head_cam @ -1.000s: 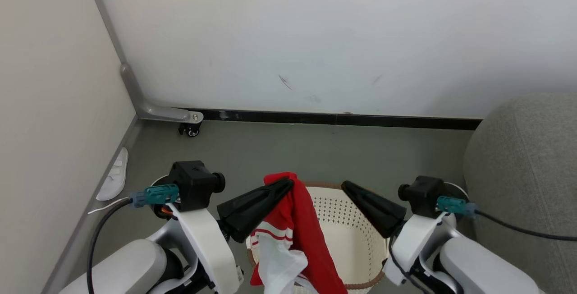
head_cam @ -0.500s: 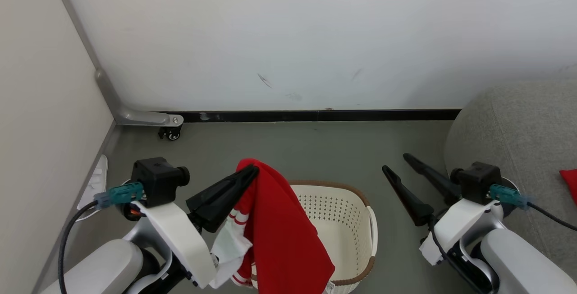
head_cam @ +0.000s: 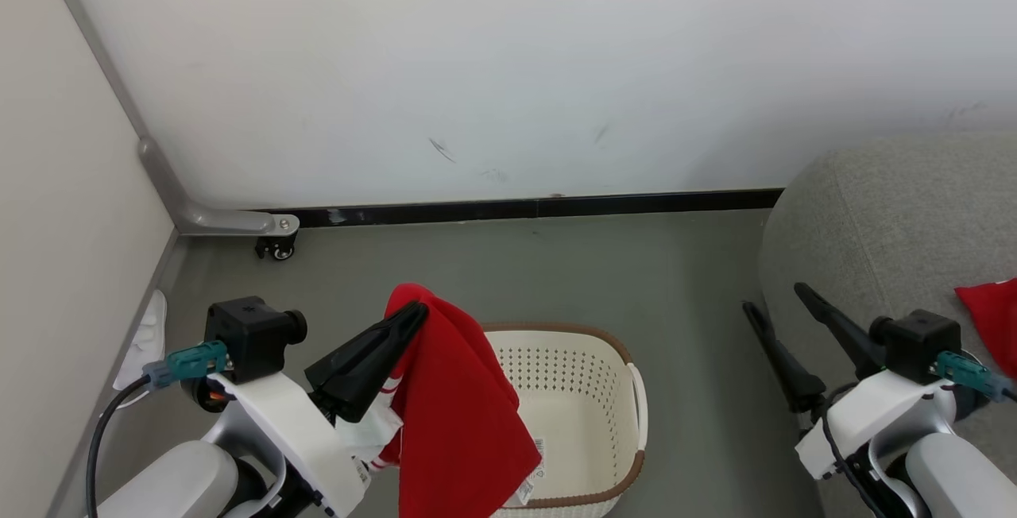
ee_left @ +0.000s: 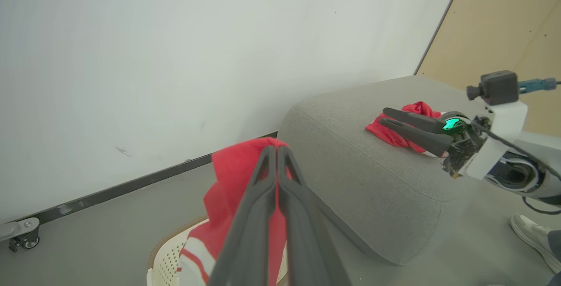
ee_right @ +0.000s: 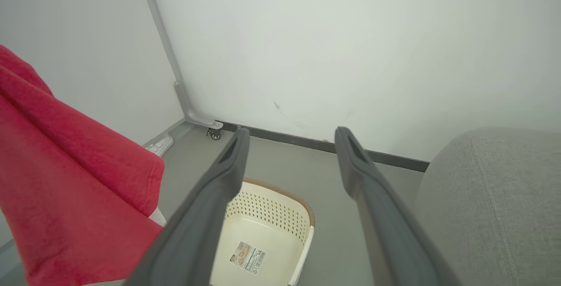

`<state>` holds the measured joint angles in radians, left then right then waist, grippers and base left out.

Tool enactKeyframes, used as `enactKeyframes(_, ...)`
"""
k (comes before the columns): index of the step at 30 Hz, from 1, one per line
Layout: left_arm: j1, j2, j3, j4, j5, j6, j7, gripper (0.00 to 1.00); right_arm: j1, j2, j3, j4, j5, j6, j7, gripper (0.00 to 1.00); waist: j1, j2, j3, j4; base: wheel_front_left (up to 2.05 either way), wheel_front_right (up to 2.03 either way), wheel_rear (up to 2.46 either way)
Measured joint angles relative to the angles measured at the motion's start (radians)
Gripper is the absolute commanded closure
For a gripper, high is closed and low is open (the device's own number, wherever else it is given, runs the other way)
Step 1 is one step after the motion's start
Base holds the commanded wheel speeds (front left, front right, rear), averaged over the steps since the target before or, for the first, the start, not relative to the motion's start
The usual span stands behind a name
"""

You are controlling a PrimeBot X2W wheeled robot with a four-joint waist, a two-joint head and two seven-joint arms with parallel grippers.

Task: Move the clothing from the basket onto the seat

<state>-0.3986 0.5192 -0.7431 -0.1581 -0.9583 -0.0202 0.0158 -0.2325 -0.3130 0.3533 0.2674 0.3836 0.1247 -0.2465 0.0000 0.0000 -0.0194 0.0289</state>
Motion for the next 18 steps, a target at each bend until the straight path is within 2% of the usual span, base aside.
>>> enactKeyframes(6,0.001,0.002,0.001,-0.001,0.000,0.000,-0.010,1.00,0.060,0.007,-0.089,-0.002,-0.020,0.000,0.000,0.00,0.0000,0.0000,-0.004,-0.007,0.00,0.00,0.00)
enactKeyframes(18,0.020,0.002,0.002,-0.005,0.000,0.001,-0.026,1.00,0.146,0.049,-0.186,-0.044,-0.062,0.000,-0.001,0.00,0.0000,0.0000,-0.014,-0.010,0.00,0.00,0.00)
